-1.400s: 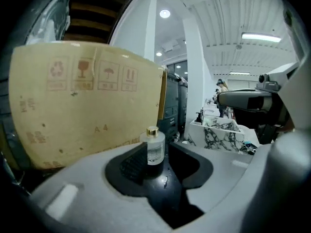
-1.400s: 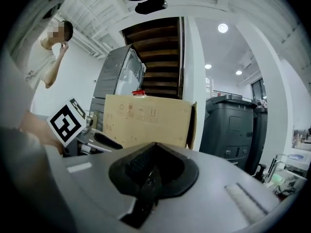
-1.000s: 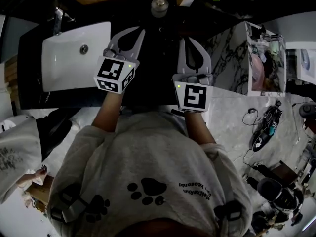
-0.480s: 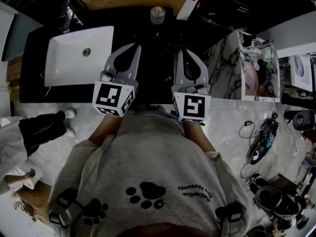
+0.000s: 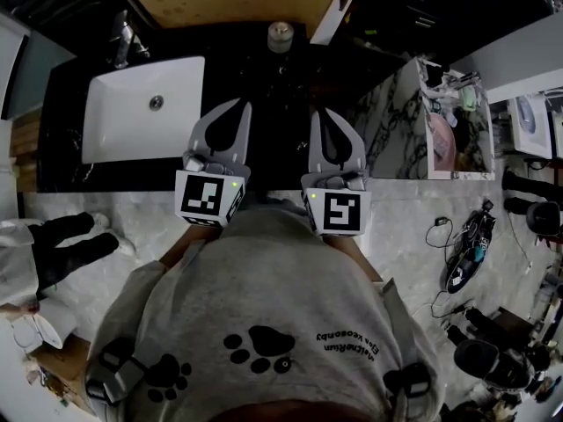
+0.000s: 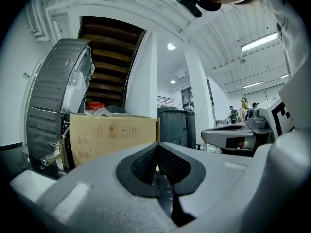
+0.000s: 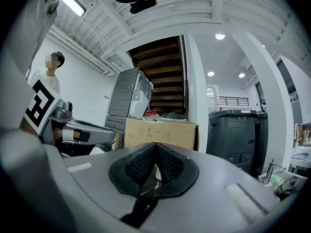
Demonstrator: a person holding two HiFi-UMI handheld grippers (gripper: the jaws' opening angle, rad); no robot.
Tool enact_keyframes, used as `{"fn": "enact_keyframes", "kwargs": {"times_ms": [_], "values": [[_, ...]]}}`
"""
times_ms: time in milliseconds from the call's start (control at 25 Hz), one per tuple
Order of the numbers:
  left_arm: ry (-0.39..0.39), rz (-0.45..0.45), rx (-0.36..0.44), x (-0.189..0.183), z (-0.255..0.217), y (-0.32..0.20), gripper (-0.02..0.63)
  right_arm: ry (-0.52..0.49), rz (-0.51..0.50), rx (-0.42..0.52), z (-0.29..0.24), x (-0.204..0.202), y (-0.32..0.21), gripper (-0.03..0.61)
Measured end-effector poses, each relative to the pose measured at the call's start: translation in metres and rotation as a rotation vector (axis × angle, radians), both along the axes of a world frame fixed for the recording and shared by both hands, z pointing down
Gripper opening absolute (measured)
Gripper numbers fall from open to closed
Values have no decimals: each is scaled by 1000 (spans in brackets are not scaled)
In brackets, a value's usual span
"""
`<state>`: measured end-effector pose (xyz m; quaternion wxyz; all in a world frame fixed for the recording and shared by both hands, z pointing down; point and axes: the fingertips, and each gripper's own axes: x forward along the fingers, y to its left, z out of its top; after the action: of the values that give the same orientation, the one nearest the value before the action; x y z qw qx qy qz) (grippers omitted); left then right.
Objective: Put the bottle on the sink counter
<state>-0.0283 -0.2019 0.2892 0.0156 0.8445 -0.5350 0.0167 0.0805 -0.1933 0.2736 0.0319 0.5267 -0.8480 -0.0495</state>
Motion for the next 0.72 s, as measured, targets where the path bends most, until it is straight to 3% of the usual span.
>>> {"fn": "enact_keyframes", "kwargs": {"times_ms": [240,720], "values": [[-20,26,-46,-5,12,1,3,20,-9,-25,10,-17,8,2],[-32,58,-6,-6,18,1,3,33,-7,-1,10,-26,9,2]]}}
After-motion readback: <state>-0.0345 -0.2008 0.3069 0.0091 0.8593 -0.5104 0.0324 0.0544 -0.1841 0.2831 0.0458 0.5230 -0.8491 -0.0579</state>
